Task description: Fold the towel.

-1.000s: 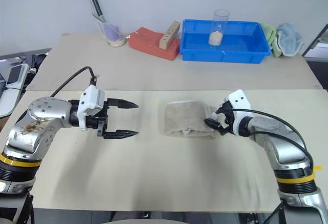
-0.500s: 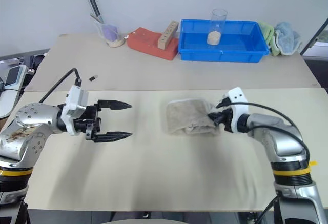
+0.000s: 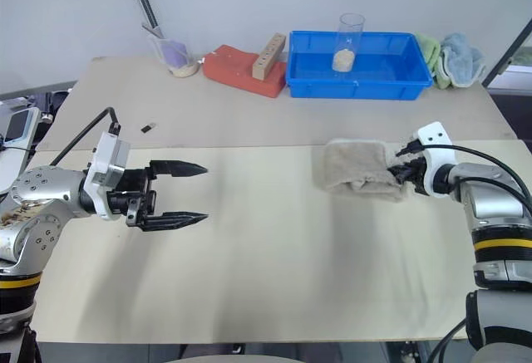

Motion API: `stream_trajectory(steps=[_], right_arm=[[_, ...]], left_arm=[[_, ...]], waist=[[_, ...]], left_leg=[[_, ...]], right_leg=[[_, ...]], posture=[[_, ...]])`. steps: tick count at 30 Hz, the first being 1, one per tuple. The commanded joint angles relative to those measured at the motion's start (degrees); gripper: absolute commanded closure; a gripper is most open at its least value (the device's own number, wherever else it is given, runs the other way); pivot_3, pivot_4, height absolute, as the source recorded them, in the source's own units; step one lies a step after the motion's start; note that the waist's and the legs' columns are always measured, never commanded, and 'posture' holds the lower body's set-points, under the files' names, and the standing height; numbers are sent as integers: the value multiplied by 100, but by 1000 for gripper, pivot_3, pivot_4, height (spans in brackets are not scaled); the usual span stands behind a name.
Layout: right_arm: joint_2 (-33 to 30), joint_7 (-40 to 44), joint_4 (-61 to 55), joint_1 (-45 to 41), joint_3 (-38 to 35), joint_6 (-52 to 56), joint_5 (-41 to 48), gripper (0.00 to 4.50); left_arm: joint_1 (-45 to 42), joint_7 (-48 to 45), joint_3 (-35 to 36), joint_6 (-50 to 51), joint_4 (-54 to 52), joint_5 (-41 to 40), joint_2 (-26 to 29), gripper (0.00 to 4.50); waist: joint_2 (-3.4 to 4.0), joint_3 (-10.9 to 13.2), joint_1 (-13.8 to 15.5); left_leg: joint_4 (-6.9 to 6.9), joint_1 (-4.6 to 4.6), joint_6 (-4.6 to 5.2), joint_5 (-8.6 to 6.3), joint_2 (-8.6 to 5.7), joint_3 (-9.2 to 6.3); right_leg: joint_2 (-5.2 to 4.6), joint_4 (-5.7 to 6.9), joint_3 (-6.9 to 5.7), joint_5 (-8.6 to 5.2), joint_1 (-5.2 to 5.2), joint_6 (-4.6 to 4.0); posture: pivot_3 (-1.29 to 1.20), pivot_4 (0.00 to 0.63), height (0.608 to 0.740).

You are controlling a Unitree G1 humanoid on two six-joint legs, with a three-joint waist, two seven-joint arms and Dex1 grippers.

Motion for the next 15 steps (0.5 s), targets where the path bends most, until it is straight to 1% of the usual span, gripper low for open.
stream_trajectory(steps=[1,2,4,7,8,9,10,13,15], right_arm=[[-14,6,-280,-127,-338,-144,96,2277],[-106,104,-404,-117,-460,-123,182,2034],[-313,317,-550,-137,-643,-93,298,1336],[-607,702,-744,-69,-786,-154,400,307],[-726,915,-879,5,-856,-192,490,28],[-804,1065,-972,77,-920,-226,557,28],[-1017,1438,-1145,197,-1010,-382,654,28],[-1774,2554,-1703,741,-1141,-790,781,28],[-2069,2951,-1926,1104,-1191,-1003,810,28]], left_arm=[[124,275,267,96,-314,-84,85,0],[137,541,310,163,-253,79,95,0],[175,833,386,185,-120,307,150,0],[352,962,488,203,-74,436,275,0],[503,917,555,128,-95,474,336,0],[628,890,601,59,-131,506,366,0],[832,892,674,39,-139,649,495,0],[1490,1095,814,-354,-8,1560,988,0],[1678,1156,954,-563,82,1760,1089,0]], waist=[[0,0,0],[3,2,2],[13,6,13],[17,6,23],[17,6,22],[17,6,23],[17,6,22],[29,12,21],[36,15,30]], left_leg=[[0,0,0,0,0,-1],[0,-1,0,0,1,-1],[0,-2,0,0,2,-3],[1,-2,0,0,-1,-2],[0,-2,0,0,0,-3],[0,-2,0,0,1,-3],[0,-2,0,0,2,-3],[-8,0,1,-1,4,-2],[-11,1,1,-1,4,0]], right_leg=[[0,0,0,0,0,0],[-1,0,1,0,0,0],[-2,0,1,0,0,0],[-3,0,1,0,-1,0],[-4,-1,0,0,0,0],[-5,-4,1,0,0,0],[-5,-4,1,0,0,0],[-4,-7,1,0,-2,0],[-6,-10,2,0,-2,0]], posture=[[0,150,740],[0,150,740],[0,150,740],[0,150,740],[0,150,740],[0,150,740],[0,150,740],[0,150,740],[0,150,740]])
